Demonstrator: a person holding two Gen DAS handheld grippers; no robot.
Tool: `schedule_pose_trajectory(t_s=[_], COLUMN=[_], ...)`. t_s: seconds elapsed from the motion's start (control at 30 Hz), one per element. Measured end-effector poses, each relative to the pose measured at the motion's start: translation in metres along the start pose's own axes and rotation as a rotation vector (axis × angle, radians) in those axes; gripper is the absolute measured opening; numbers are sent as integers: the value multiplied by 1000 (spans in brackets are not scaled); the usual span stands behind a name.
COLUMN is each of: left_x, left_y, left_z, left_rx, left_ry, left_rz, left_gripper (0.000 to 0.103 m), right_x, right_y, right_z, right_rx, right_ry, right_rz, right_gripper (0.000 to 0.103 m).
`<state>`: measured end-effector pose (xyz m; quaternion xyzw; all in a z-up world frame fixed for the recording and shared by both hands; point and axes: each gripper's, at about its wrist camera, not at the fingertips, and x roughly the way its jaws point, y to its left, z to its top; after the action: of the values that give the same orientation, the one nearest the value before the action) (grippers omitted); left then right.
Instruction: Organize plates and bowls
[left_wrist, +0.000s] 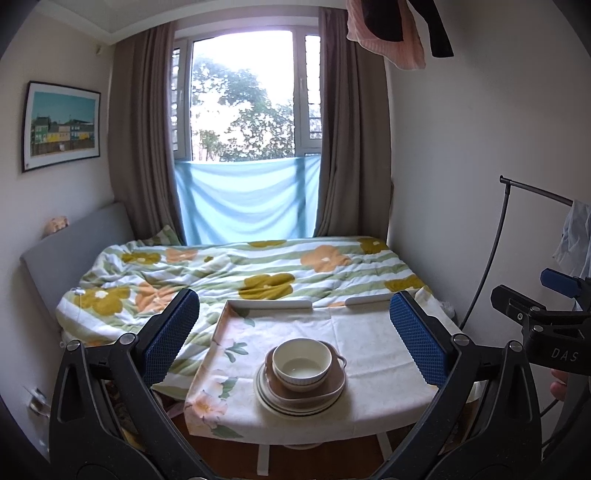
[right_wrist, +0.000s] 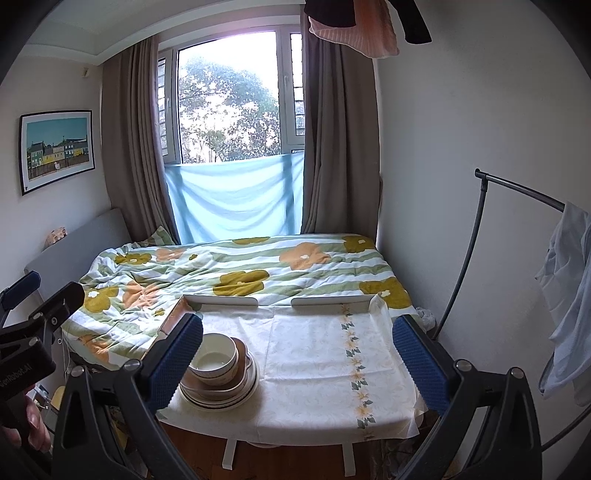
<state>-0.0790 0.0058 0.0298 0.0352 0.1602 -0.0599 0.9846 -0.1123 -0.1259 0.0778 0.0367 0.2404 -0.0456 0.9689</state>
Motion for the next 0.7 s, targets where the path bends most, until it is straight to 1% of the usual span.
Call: schedule_pose_trajectory(t_s=[0.7], left_x=[0], left_y=[3], left_z=[1], left_rx=[4], left_ry=[-5], left_rz=[27], left_gripper=[103], right_x=[2], right_y=[4], right_z=[0], right_rx=[-1], right_ry=[4], right_rz=[4], right_gripper=[102])
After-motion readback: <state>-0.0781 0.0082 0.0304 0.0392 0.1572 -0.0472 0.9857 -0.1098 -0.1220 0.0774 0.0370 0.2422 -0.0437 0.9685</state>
